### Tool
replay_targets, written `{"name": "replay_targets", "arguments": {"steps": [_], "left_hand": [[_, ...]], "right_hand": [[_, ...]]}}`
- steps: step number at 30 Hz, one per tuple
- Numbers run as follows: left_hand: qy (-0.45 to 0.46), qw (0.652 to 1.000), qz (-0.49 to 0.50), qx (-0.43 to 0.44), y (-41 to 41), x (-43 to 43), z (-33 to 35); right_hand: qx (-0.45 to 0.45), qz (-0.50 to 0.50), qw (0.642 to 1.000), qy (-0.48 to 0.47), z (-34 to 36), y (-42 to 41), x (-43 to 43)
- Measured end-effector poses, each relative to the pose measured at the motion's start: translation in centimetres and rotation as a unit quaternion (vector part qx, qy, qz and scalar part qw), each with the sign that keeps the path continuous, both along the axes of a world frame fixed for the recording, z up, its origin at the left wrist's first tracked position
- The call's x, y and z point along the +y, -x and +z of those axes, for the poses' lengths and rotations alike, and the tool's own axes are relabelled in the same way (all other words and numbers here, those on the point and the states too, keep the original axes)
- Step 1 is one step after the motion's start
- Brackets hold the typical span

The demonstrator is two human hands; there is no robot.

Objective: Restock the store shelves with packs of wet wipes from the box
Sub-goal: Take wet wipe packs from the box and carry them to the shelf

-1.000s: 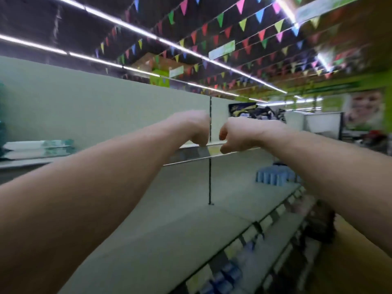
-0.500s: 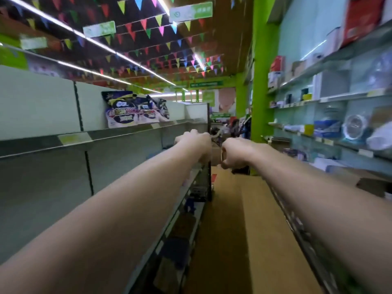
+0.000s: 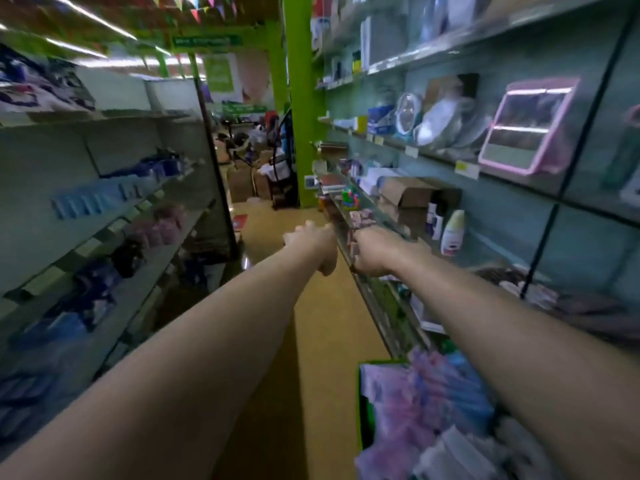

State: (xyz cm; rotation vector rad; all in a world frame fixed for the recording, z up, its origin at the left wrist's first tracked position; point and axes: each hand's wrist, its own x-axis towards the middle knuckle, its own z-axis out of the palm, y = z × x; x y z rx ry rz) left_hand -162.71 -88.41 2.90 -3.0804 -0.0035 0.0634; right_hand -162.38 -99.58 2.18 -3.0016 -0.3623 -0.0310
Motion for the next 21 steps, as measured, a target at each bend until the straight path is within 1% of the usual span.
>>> {"name": "replay_targets", "arguments": {"steps": [5,10,15,21], "left_hand": [[0.019,0.997,-0.036,0.061,-1.5,-6.5,-5.1],[0.017,0.987,-0.082,0.139,-1.3,-10.5,-11.5],[0.011,0.969,-0.114,0.217,-0.9,-12.7,-18.9],[0.013,0.948,-0.162,0.272,-0.6,-14.2,-26.2]], "right_hand": [[0.043,-0.040,0.998,-0.004,-6.2,-1.1,-6.4],[0.146,-0.079,0.986,-0.034,-12.8,0.4,-10.8],[0.210,-0.092,0.972,-0.049,-19.3,2.1,-12.7],[0.274,-0.122,0.952,-0.062,-25.9,3.8,-14.1]]}}
